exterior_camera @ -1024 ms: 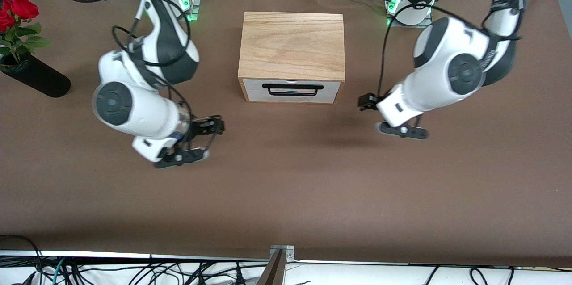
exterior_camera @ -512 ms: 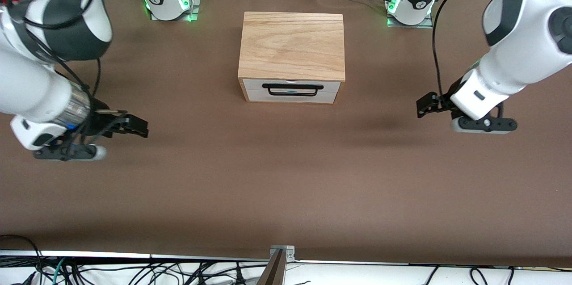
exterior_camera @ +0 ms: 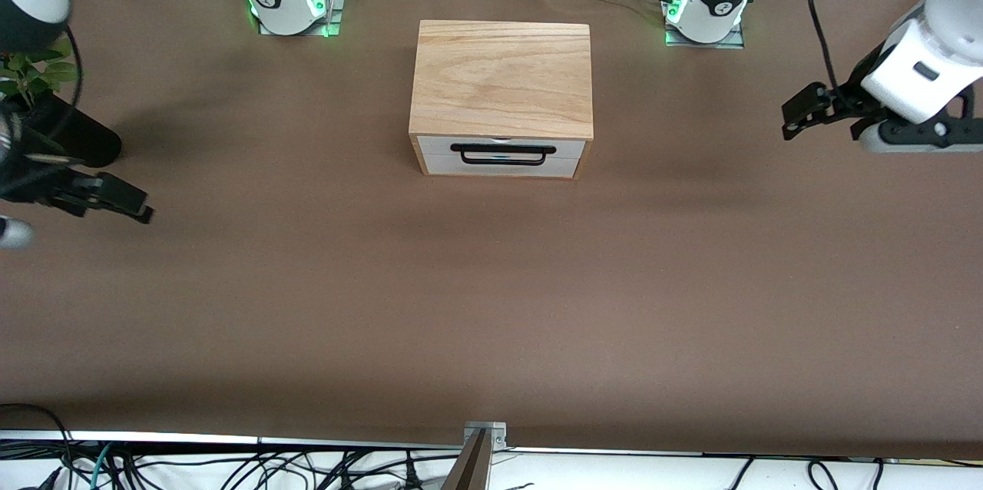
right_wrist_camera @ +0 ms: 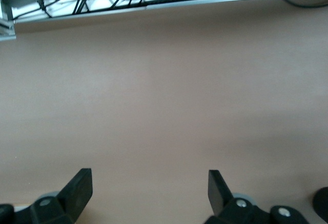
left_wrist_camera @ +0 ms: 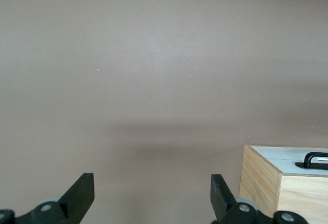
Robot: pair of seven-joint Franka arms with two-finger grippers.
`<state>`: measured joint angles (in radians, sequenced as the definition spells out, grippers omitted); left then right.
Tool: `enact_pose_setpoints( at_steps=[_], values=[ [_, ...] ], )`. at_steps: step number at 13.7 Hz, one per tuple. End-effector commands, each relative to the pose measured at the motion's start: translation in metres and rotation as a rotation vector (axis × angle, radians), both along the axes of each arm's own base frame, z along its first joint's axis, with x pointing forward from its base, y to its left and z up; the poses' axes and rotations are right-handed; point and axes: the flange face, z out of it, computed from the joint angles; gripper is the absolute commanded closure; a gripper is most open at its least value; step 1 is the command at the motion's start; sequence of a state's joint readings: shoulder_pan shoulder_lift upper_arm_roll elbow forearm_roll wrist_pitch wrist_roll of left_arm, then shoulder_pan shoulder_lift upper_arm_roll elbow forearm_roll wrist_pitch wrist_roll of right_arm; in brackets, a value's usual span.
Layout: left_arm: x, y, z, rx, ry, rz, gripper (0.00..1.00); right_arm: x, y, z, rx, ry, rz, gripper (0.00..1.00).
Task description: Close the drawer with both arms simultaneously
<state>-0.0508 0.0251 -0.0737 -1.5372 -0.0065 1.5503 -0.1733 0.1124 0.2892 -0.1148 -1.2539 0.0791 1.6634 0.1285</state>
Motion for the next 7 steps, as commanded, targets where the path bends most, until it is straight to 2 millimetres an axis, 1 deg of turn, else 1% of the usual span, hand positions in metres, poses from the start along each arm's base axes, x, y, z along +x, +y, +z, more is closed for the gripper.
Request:
enact_pose_setpoints(
  at_steps=[1,2,3,4,7],
  values=[
    [0.000,0.005,0.000,0.019,0.004,-0.003,0.00,-0.039,-0.004,0.005,-0.023,-0.003,0.016,0.00],
    [0.000,0.006,-0.001,0.011,0.004,0.000,0.00,-0.048,-0.005,0.004,-0.050,0.008,0.024,0.00],
    [0.000,0.007,-0.001,0.012,0.005,0.002,0.00,-0.054,0.000,0.006,-0.071,0.015,0.040,0.00],
    [0.000,0.008,-0.001,0.012,0.007,0.003,0.00,-0.058,0.005,0.003,-0.094,0.036,0.051,0.00],
    [0.000,0.007,-0.002,0.012,0.007,0.003,0.00,-0.051,0.004,-0.010,-0.094,0.076,0.055,0.00]
  ],
)
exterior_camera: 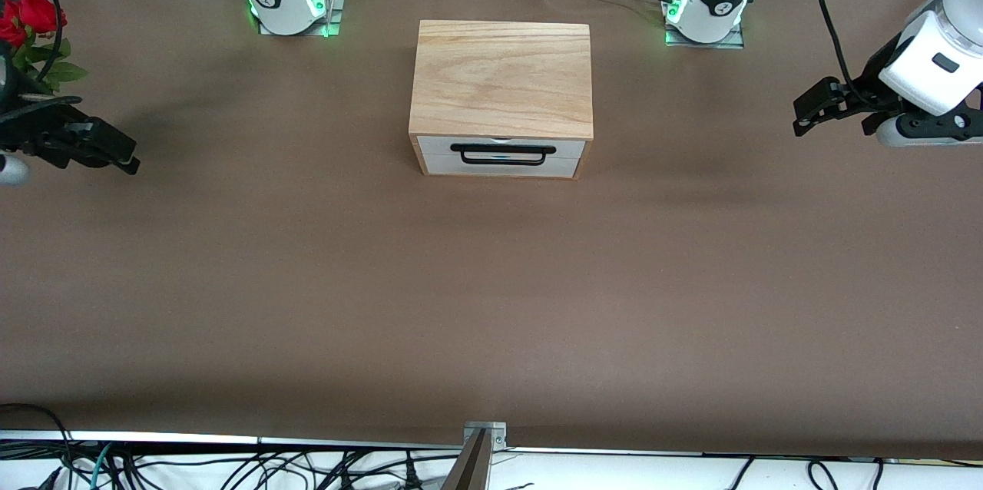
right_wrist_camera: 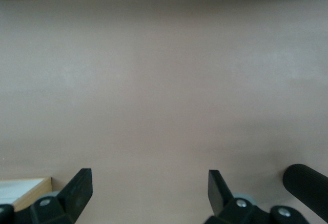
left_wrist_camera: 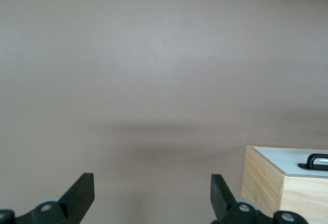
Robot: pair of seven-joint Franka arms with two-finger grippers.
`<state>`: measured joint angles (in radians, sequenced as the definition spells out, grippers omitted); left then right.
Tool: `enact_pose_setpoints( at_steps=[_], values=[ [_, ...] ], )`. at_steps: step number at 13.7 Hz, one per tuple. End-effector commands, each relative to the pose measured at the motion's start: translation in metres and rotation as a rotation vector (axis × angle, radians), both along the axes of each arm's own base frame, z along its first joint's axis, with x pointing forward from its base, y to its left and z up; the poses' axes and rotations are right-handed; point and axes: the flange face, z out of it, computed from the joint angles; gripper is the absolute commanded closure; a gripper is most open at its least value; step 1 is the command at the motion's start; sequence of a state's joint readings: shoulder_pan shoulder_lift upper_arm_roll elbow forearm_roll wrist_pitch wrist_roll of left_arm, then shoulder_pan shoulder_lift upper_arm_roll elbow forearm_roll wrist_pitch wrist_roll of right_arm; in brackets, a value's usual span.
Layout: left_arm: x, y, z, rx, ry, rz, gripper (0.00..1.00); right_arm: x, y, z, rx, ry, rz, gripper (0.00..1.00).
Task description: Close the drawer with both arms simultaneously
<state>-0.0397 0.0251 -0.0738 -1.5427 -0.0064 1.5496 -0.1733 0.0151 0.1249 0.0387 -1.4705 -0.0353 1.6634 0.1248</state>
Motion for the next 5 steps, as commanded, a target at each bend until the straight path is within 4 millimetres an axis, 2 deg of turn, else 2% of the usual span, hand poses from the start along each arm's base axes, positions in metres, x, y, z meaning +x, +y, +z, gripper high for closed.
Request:
enact_pose_setpoints(
  at_steps=[1,5],
  values=[
    [-0.0005,0.0013,0.0004,0.011,0.002,-0.008,0.00,-0.0022,-0.0047,-0.0087,-0.019,0.027,0.002,0.00],
    [-0.0001,0.0011,0.0002,0.009,0.002,-0.008,0.00,0.0005,-0.0021,-0.0106,-0.019,0.029,0.007,0.00]
  ],
)
